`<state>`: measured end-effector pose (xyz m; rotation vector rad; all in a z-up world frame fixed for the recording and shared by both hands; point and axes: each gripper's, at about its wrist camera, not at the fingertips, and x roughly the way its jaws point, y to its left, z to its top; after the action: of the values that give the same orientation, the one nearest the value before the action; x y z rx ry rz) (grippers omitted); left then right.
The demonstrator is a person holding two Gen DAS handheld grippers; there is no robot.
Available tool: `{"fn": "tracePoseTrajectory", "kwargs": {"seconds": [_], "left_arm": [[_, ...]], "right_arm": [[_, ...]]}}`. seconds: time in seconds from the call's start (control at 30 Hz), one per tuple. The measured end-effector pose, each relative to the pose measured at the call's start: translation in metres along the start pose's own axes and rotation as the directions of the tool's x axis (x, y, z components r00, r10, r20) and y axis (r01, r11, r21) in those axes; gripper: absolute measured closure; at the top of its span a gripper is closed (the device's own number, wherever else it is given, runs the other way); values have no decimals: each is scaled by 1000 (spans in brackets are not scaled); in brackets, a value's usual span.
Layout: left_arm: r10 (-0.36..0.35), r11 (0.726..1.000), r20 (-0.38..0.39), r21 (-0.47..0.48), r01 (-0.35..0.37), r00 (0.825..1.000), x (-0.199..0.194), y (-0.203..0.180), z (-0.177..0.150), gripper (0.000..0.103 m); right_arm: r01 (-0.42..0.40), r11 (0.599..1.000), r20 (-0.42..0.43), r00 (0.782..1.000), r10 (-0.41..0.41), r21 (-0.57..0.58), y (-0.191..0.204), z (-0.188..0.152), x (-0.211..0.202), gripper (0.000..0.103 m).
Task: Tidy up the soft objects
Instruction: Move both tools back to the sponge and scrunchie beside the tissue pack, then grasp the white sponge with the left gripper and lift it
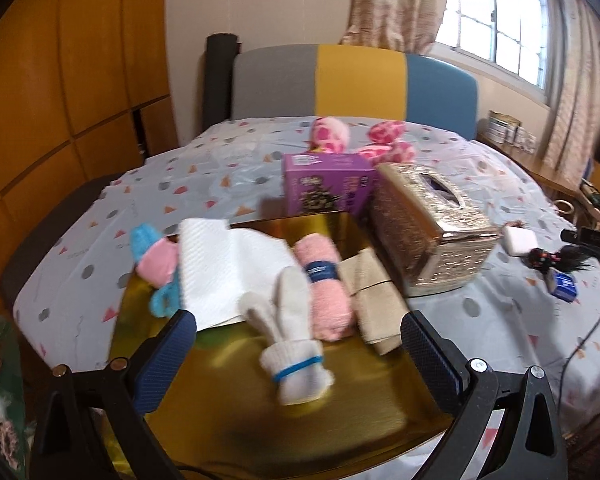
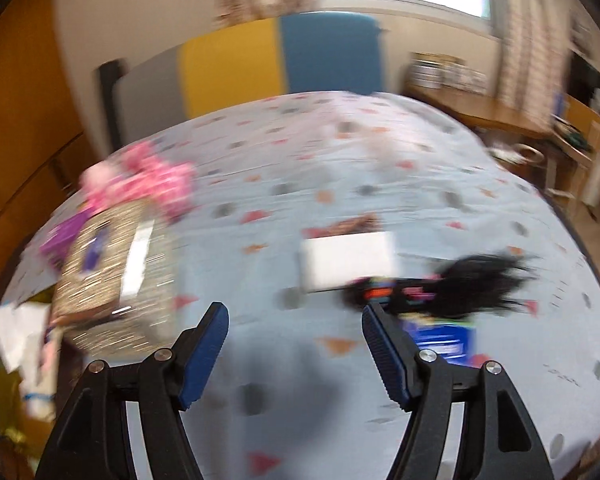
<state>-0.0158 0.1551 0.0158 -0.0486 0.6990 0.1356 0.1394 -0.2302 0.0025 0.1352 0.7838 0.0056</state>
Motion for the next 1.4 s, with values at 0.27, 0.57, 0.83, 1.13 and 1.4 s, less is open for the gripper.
{"fn": "tracePoseTrajectory", "kwargs": {"seconds": [0.27,0.57,0.83,1.13,1.4], "left_arm": [[-96,993,10,63,95,995,0,-44,22,0],[-208,959,5,197,203,978,7,-116,47,0],[-288,905,-51,311,289,956,30,-202,71,1],[-326,867,-200,326,376,924,100,-291,96,14],[-383,891,-372,95,445,846,185,-334,101,21]], "right_arm": [[86,888,-39,996,-77,452,-114,-13,6,33],[77,790,-60,997,-51,608,-145,-27,2,33],[34,752,-47,999,-4,659,-153,-30,2,33],[-37,746,-7,998,56,665,-151,-28,-1,33],[-101,738,9,992,128,667,-148,-25,3,32]]}}
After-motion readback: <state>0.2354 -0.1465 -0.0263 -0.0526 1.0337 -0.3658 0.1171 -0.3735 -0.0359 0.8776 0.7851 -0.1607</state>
